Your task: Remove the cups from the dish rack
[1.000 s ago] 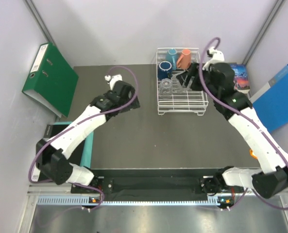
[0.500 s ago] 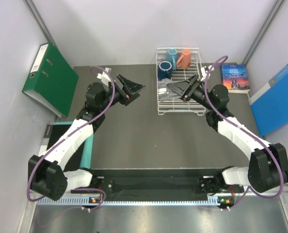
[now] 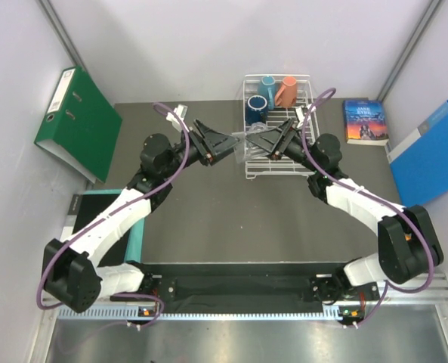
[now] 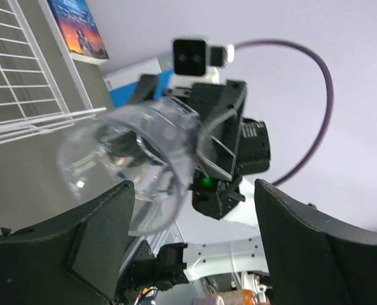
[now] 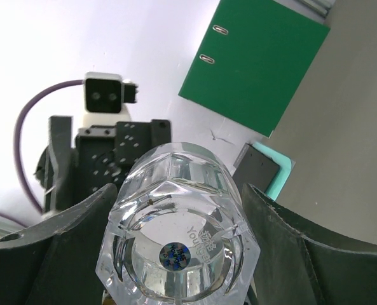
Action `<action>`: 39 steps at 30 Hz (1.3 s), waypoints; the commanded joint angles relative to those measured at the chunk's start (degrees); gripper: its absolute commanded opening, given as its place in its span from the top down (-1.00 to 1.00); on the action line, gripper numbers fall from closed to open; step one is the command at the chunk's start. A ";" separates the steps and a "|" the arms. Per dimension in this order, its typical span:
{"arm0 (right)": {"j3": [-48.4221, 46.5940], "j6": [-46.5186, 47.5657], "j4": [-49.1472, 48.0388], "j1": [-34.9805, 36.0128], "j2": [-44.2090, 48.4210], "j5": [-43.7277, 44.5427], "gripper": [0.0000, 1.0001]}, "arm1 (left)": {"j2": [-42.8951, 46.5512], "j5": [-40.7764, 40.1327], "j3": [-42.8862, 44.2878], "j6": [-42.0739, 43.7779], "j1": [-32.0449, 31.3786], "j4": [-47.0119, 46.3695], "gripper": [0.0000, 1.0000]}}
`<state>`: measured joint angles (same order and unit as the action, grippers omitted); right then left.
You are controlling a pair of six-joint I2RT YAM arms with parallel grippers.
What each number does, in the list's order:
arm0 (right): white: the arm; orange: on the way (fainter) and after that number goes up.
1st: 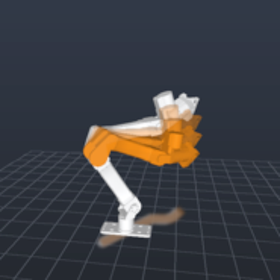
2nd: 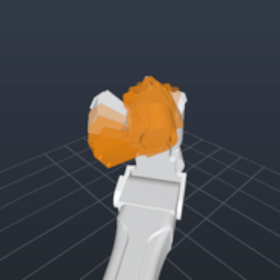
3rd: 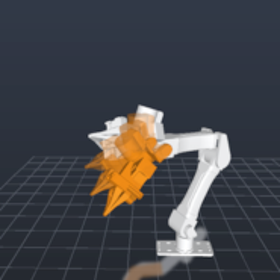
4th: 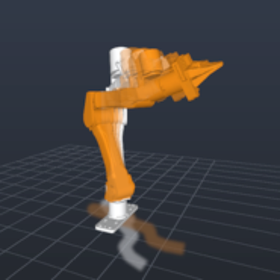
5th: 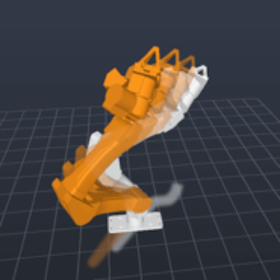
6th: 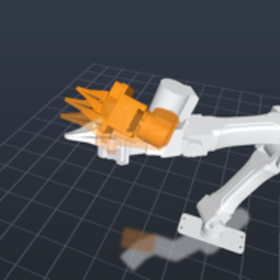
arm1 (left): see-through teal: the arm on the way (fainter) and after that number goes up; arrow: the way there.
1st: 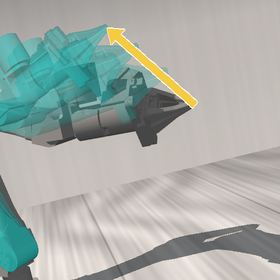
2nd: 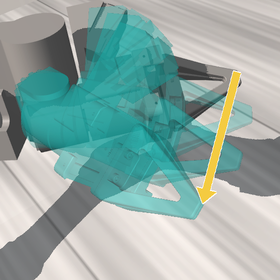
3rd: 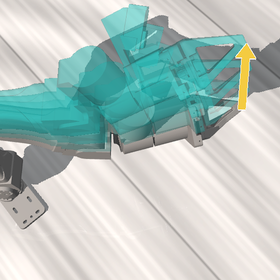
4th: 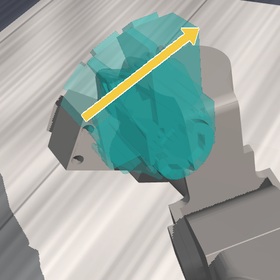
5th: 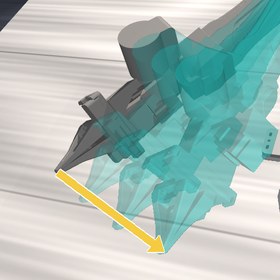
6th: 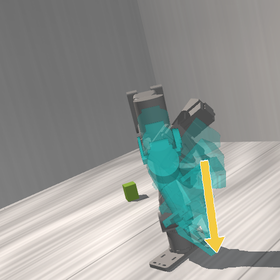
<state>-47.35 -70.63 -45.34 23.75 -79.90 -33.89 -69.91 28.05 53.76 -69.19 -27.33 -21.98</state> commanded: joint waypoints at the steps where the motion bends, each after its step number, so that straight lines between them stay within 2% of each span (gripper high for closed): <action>1: -4.06 -1.44 -7.39 1.21 -1.05 0.40 1.00 | 1.97 -0.63 -0.93 0.46 -2.55 -4.39 -0.56; 4: -4.85 -1.53 -7.92 2.18 -2.01 0.31 1.00 | 1.88 -0.89 -1.72 0.72 -3.52 -4.57 -0.34; 5: -4.85 -1.61 -8.27 2.62 -2.36 0.31 1.00 | 1.97 -0.72 -1.90 0.81 -3.87 -4.65 -0.16; 8: -5.21 -2.14 -8.88 3.15 -2.89 0.49 1.00 | 1.97 -0.37 -2.78 0.81 -4.13 -5.00 0.01; 16: -6.26 -2.76 -10.29 5.34 -4.30 -0.21 1.00 | 1.53 -0.10 -4.80 0.63 -4.48 -6.32 0.04; 17: -6.26 -2.67 -10.29 5.69 -4.48 -0.39 1.00 | 1.44 -0.10 -4.89 0.72 -4.40 -6.50 0.11; 20: -5.91 -2.32 -10.21 6.49 -4.30 -0.74 1.00 | 1.35 0.07 -4.98 1.25 -4.48 -6.76 0.50; 21: -5.82 -2.23 -9.94 6.66 -4.30 -0.91 1.00 | 1.27 0.07 -4.98 1.42 -4.40 -6.85 0.68; 22: -5.82 -2.06 -9.51 6.92 -4.30 -1.26 1.00 | 1.18 0.07 -4.89 1.51 -4.40 -6.76 1.00; 25: -5.91 -1.18 -8.28 7.36 -4.13 -2.93 1.00 | 1.09 -0.37 -4.80 2.48 -4.40 -6.15 1.00; 27: -6.69 0.92 -3.90 7.37 -3.60 -4.51 0.96 | 0.92 -0.63 -3.84 3.62 -4.40 -4.14 1.00; 28: -7.13 2.15 -1.70 7.28 -3.16 -5.04 0.77 | 0.92 -0.81 -3.05 4.49 -4.22 -1.86 1.00; 29: -7.66 5.30 3.98 7.28 -2.20 -5.57 0.26 | 0.65 -1.42 -0.78 7.20 -4.13 0.86 1.00; 30: -8.97 7.24 7.25 7.28 -1.58 -5.49 -0.02 | 0.65 -2.47 0.46 8.79 -3.96 6.97 1.00; 31: -9.68 9.26 10.42 7.10 -0.88 -5.14 -0.20 | 0.56 -2.83 1.69 10.37 -3.78 9.56 1.00; 32: -10.47 13.11 13.93 7.10 0.52 -4.09 -0.56 | 0.56 -3.26 3.88 13.17 -3.52 11.85 1.00; 33: -11.96 14.80 19.27 7.02 1.05 -3.47 -0.72 | 0.65 -3.79 4.77 14.33 -3.34 16.13 1.00; 35: -13.37 18.58 23.79 6.84 2.20 -1.80 -0.96 | 0.83 -5.55 6.61 17.23 -3.17 18.80 1.00; 39: -15.84 21.32 29.16 6.75 2.73 -0.48 -0.99 | 1.79 -7.22 7.76 19.44 -2.82 20.83 1.00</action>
<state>-58.72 -59.31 -23.20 29.47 -80.82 -33.78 -69.21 27.29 58.67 -55.75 -31.14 -7.88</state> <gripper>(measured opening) 0.994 0.162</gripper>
